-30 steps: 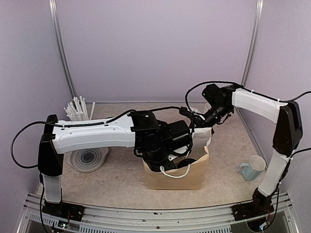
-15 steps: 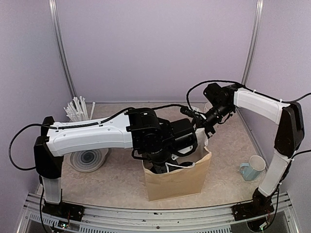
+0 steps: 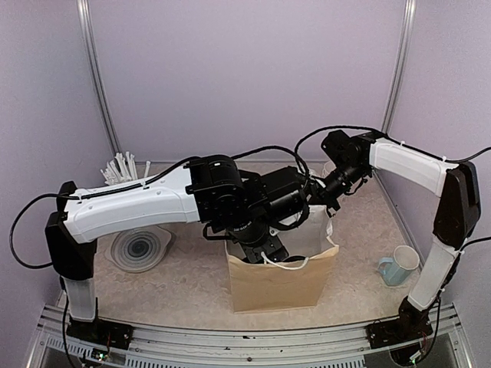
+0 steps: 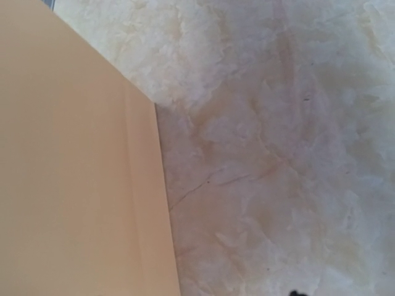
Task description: Pack the takeout coffee
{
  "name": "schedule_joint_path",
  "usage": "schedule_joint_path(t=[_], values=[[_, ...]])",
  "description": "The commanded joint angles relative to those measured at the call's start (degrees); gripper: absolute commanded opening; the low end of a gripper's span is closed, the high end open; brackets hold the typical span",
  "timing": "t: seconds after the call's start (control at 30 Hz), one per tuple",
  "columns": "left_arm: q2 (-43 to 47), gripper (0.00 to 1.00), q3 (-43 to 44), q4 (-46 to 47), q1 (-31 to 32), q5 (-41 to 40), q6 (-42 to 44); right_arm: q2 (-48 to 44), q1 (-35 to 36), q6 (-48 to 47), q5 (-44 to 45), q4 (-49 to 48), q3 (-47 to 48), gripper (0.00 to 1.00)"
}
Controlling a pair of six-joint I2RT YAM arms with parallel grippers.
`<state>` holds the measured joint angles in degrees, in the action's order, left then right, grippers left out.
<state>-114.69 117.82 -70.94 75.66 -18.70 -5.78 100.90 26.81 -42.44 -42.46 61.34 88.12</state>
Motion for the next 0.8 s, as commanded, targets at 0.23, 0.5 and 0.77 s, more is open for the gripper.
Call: schedule_joint_path(t=[0.23,0.5,0.77], values=[[1.6,0.84,5.0,1.4,-4.4,-1.0,0.6,-5.6,-1.2,0.7,1.9,2.3,4.2,0.62],[1.1,0.82,4.9,1.8,-4.9,0.5,0.5,-11.6,-1.6,2.6,1.1,3.0,8.0,0.60],[1.1,0.82,5.1,1.5,-5.3,-0.5,-0.6,-21.8,-1.4,-1.2,-7.4,6.7,5.7,0.49]])
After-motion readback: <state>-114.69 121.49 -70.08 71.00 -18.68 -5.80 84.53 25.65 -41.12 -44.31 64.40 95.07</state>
